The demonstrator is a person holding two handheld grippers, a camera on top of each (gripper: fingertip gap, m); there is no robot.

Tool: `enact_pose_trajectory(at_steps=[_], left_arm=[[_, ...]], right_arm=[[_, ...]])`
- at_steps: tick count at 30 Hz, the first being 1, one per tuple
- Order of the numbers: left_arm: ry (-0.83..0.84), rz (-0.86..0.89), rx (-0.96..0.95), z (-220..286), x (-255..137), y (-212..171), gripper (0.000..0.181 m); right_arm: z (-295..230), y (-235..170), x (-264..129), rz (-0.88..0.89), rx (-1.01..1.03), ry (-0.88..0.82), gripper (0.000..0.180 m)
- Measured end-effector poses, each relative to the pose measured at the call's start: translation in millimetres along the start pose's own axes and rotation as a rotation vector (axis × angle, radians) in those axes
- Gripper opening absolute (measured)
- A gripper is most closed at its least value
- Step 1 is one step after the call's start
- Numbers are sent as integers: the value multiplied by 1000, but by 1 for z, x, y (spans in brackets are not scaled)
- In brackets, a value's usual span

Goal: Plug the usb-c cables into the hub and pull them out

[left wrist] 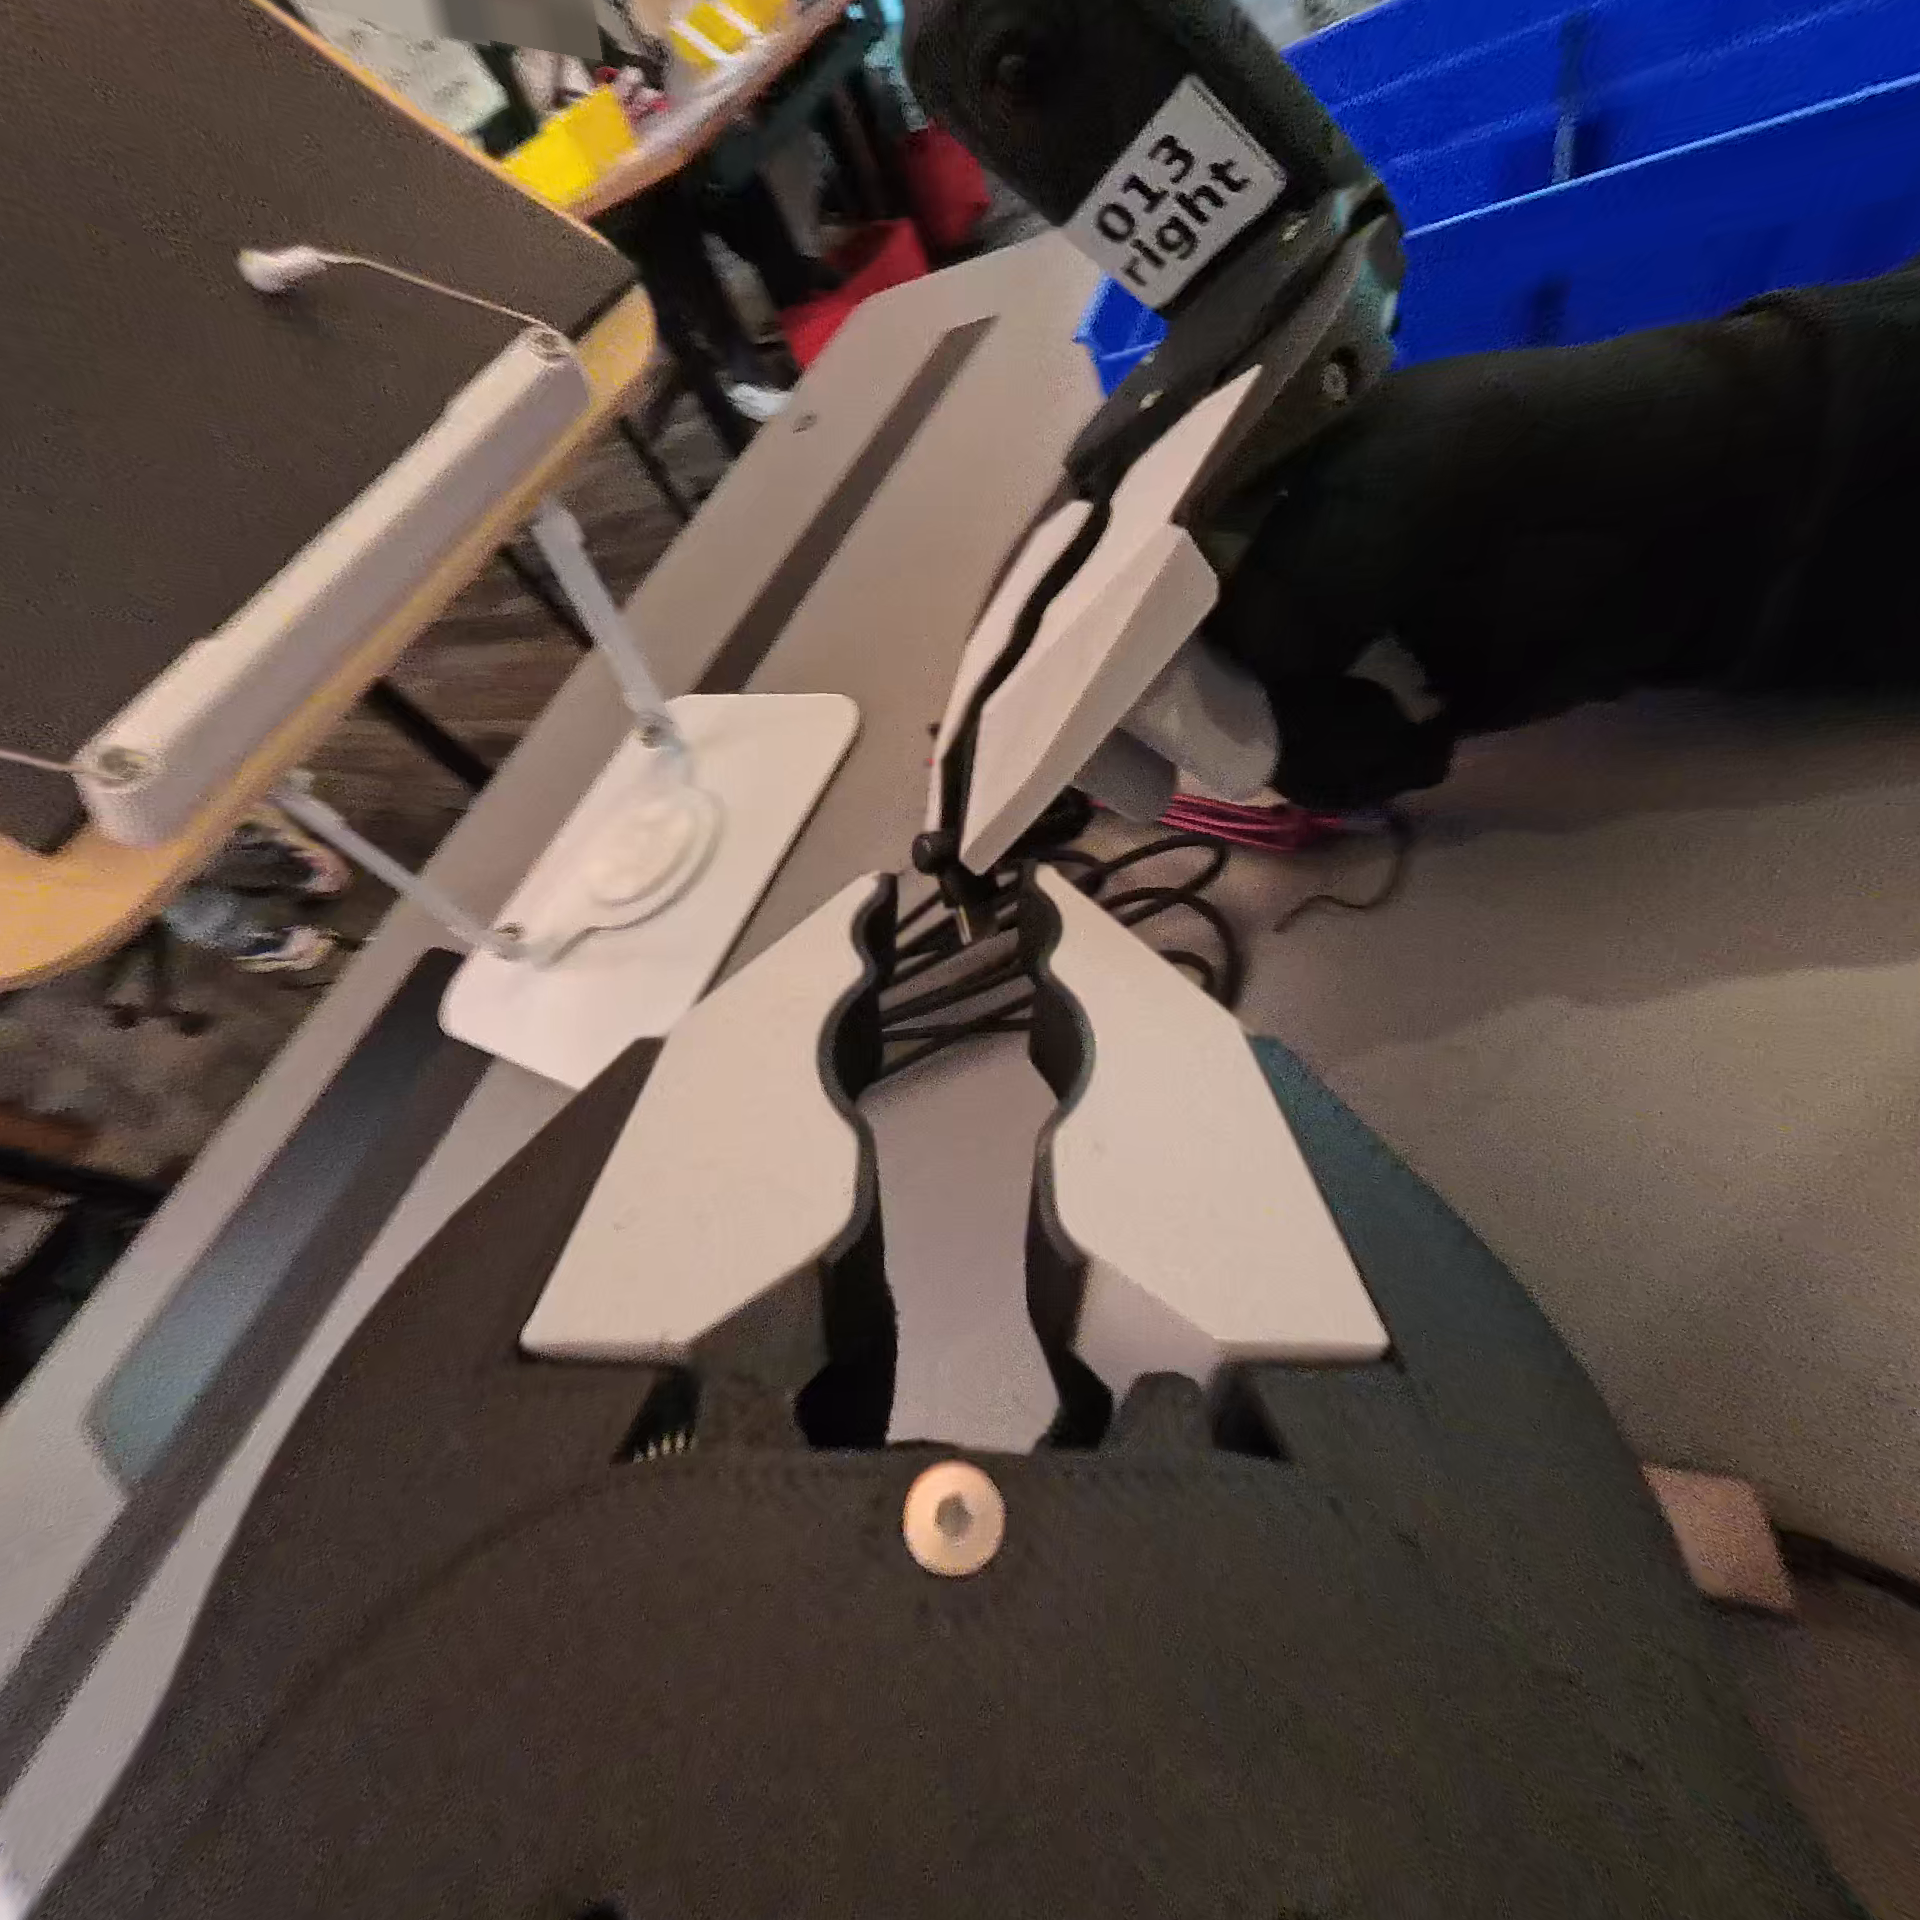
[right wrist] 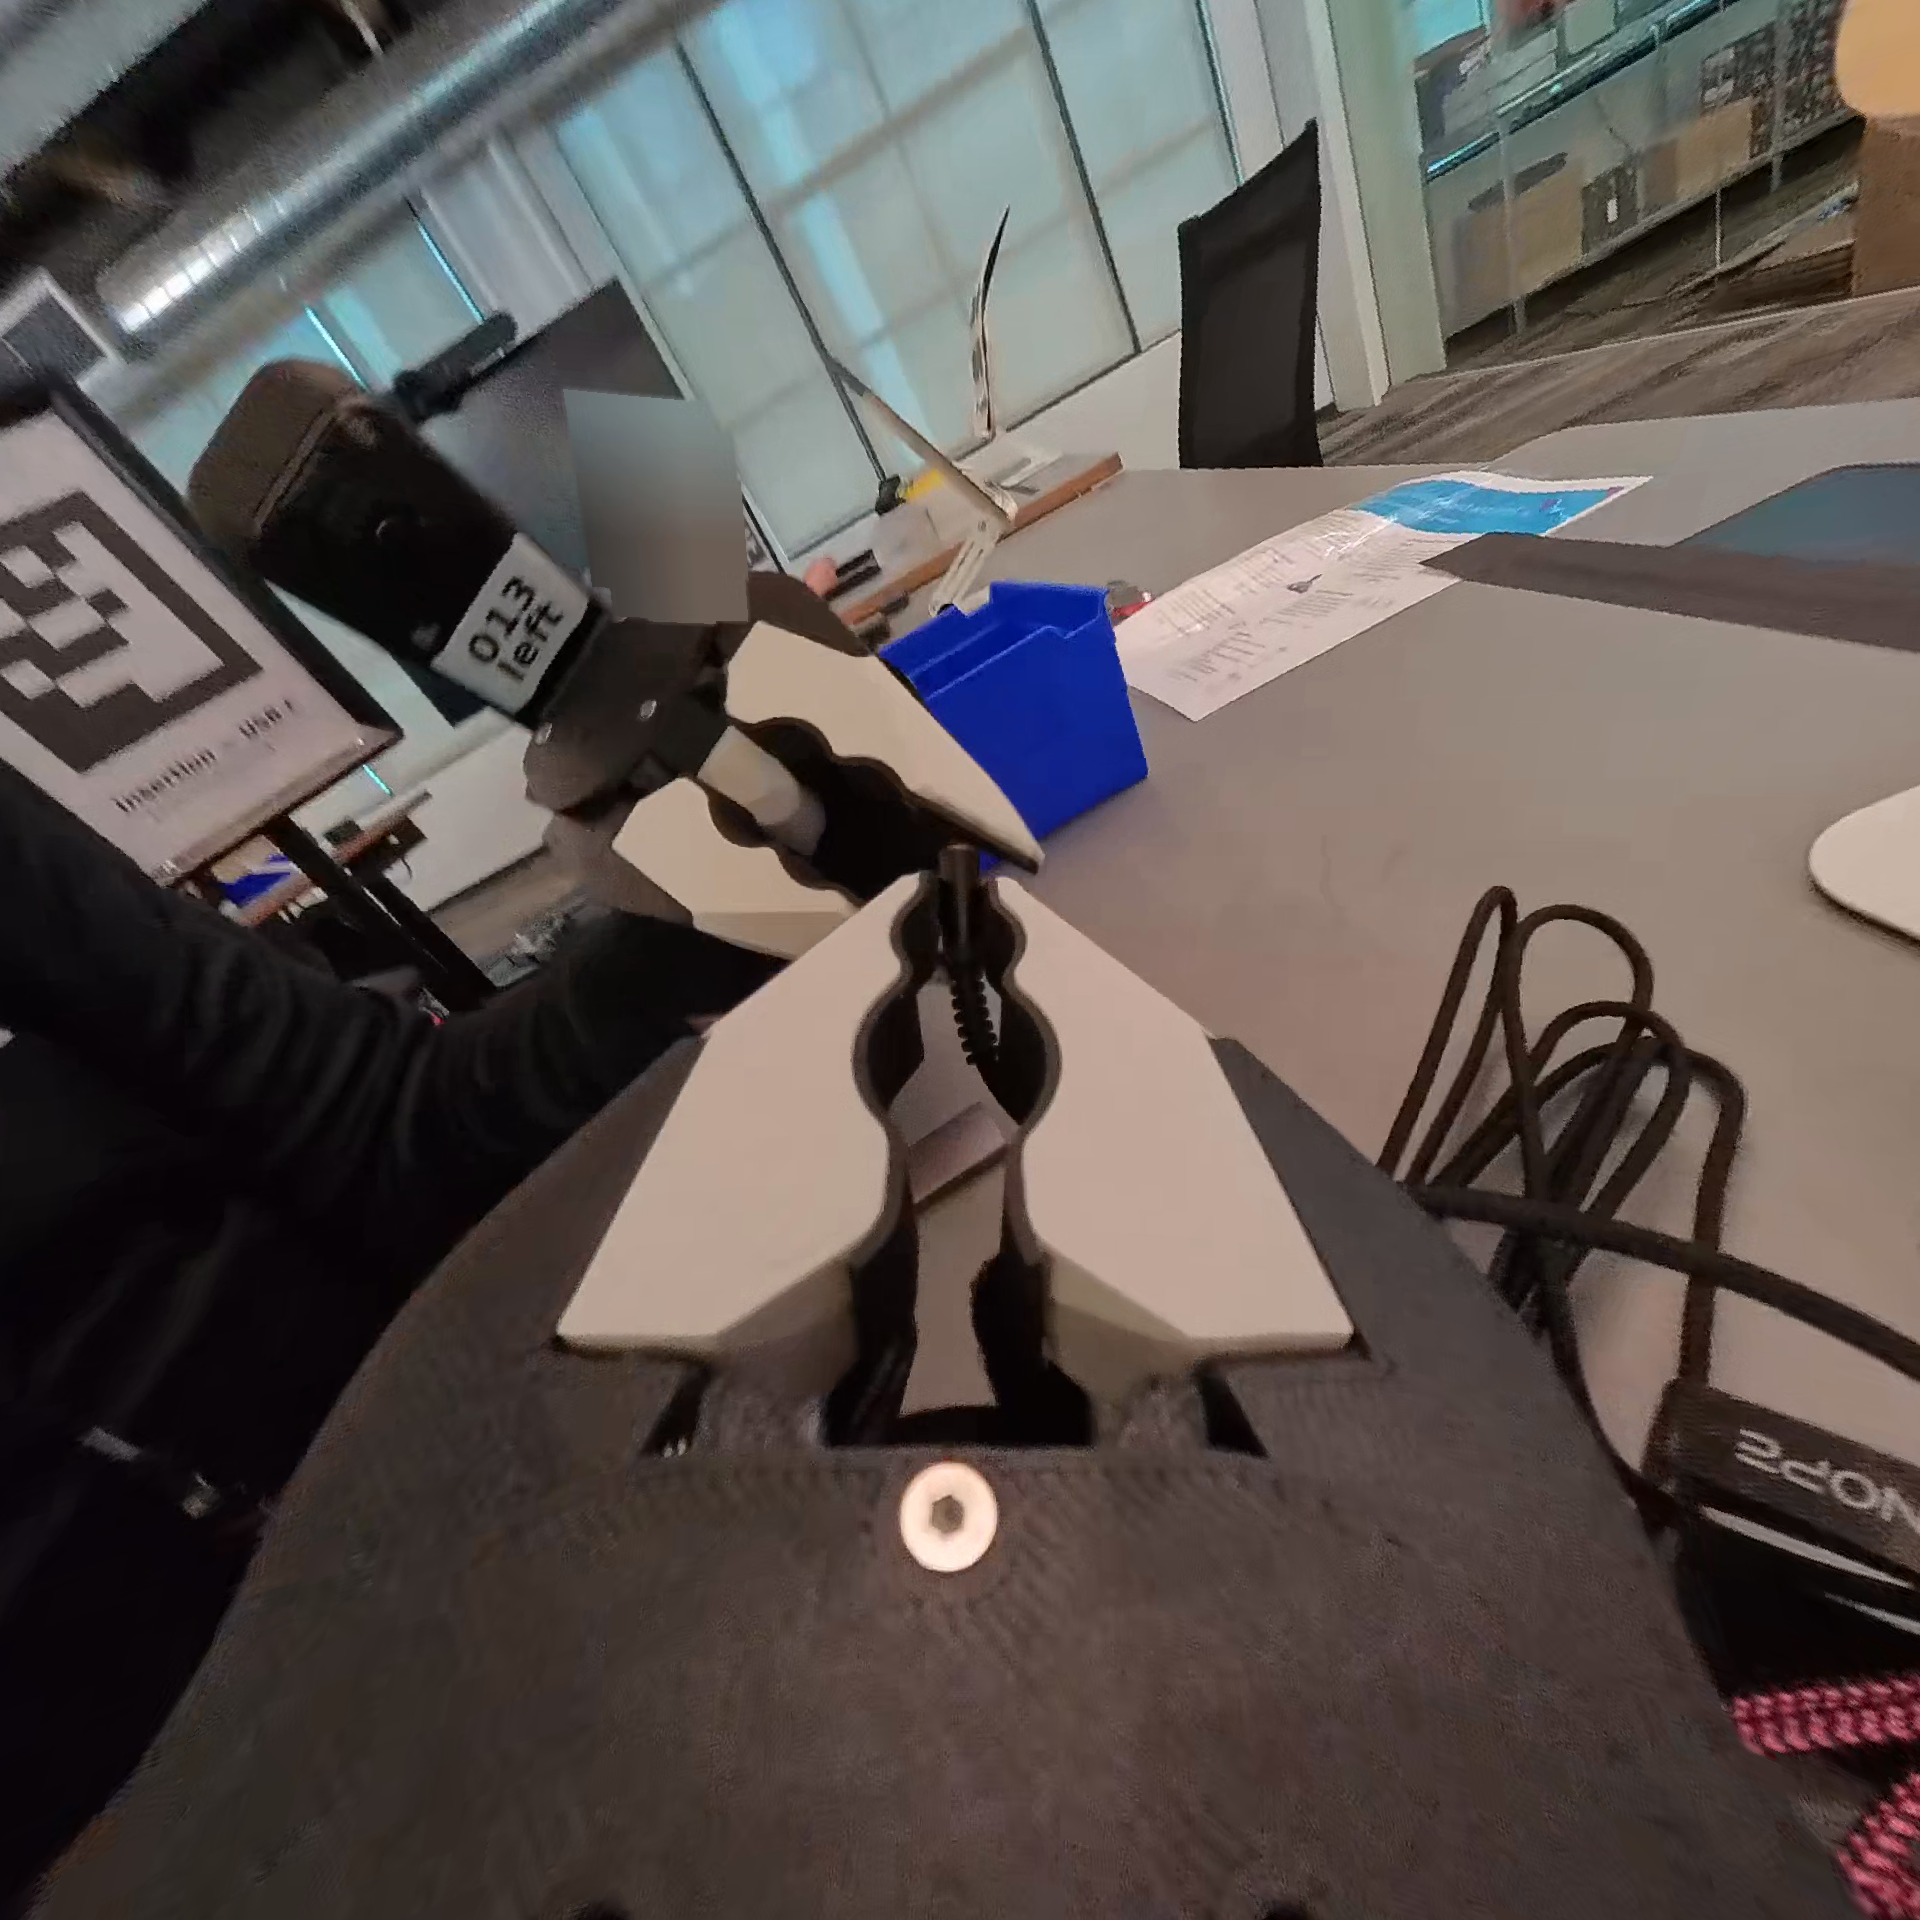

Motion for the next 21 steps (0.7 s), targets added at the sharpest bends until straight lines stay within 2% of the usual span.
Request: enact_pose_trajectory(at_steps=[1, 5, 7, 9, 21], left_arm=[[38, -5, 19, -2, 1, 1, 20], [138, -1, 93, -6, 1, 4, 17], [151, -9, 142, -3, 3, 5, 9], [163, -25, 166, -2, 5, 3, 9], [33, -83, 204, 10, 5, -6, 9]], right_arm=[[1, 0, 0, 13, 16, -2, 5], [5, 5, -1, 61, 65, -5, 5], [6, 6, -2, 77, 95, 4, 5], [7, 5, -2, 70, 110, 4, 5], [3, -11, -2, -116, 10, 0, 5]])
Point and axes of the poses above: each gripper's, where its closed fingertips meet, x out along the fingers, y out of its top, z = x × y across the jaws, the point moved 3 cm from there along -x, back along the fingers, and after that the axes turned 3 degrees about -y, right-handed, at the moved point
